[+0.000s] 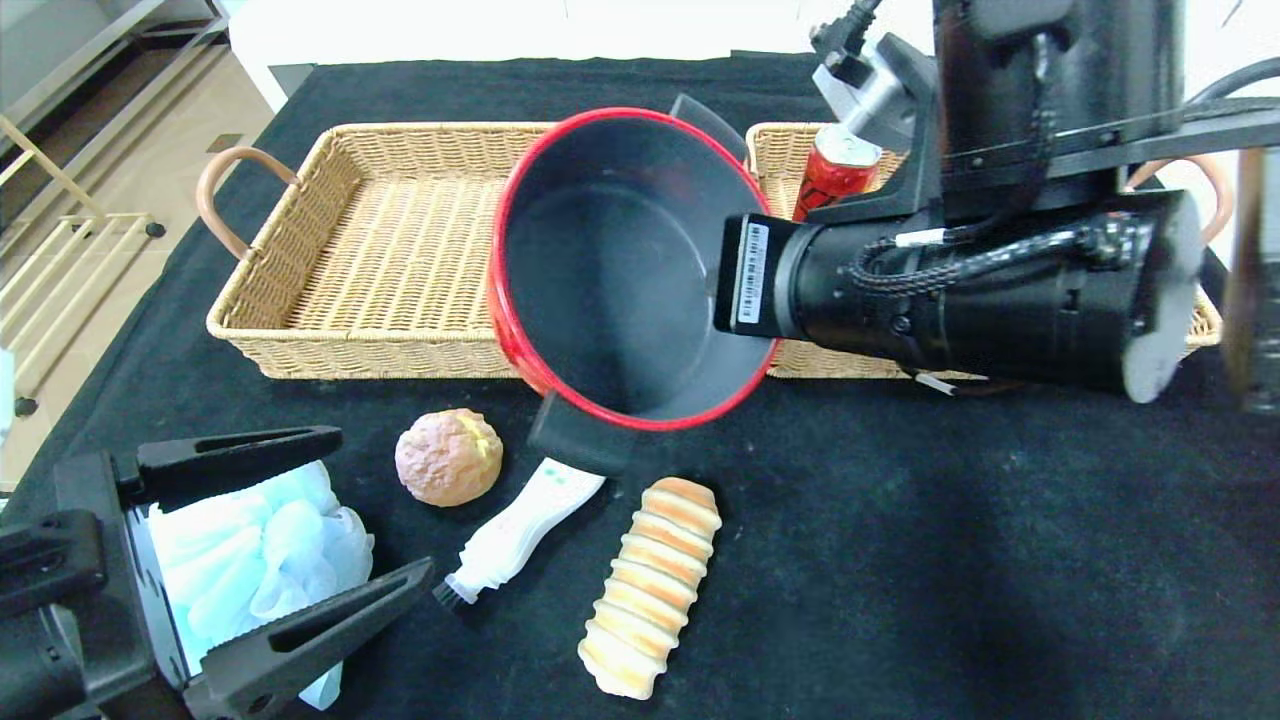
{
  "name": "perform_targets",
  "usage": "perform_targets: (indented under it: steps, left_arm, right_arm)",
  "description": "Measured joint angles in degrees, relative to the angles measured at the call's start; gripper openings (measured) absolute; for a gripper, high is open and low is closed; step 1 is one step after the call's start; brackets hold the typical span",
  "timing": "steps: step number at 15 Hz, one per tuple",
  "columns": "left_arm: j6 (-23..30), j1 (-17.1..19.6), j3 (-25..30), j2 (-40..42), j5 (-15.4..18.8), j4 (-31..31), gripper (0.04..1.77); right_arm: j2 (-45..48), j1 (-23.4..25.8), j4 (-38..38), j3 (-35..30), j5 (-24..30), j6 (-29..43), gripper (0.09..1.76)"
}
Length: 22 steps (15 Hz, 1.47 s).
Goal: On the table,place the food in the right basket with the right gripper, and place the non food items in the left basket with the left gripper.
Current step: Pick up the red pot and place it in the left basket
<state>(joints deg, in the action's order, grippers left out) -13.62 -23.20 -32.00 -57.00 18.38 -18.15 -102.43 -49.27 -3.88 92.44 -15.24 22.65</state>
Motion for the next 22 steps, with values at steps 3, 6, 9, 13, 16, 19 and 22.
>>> perform_targets:
  steps: [3,6,9,13,16,19,22]
  left_arm:
    - [0.22,0.00,-0.52,-0.07,-0.02,0.05,1.72]
    - [0.20,0.00,-0.72,0.20,0.05,0.00,1.72]
    - [0.17,0.00,-0.77,0.52,0.05,0.00,1.72]
    - [0.15,0.00,-0.72,0.65,0.13,0.05,1.72]
    - [0.09,-0.01,-0.49,0.61,0.18,0.10,1.72]
    - [0.09,-0.06,-0.35,0.45,0.20,0.07,1.72]
    - [0.00,-0.09,-0.27,0.33,0.27,0.10,1.72]
  right_arm:
    - [-4.19,-0.09,7.16,1.05,-0.09,-2.29,0.20]
    - [-8.51,-0.09,15.51,2.93,-0.16,-4.74,0.20]
    - [-12.65,0.20,21.10,4.88,-2.51,-7.91,0.20]
    - [-16.87,0.88,28.67,6.51,-4.16,-11.00,0.20]
    - [-19.16,1.65,31.33,8.66,-6.61,-11.61,0.20]
    - [-20.24,2.54,31.85,10.20,-7.02,-11.65,0.20]
    - [-21.16,3.00,31.40,12.43,-7.06,-12.04,0.20]
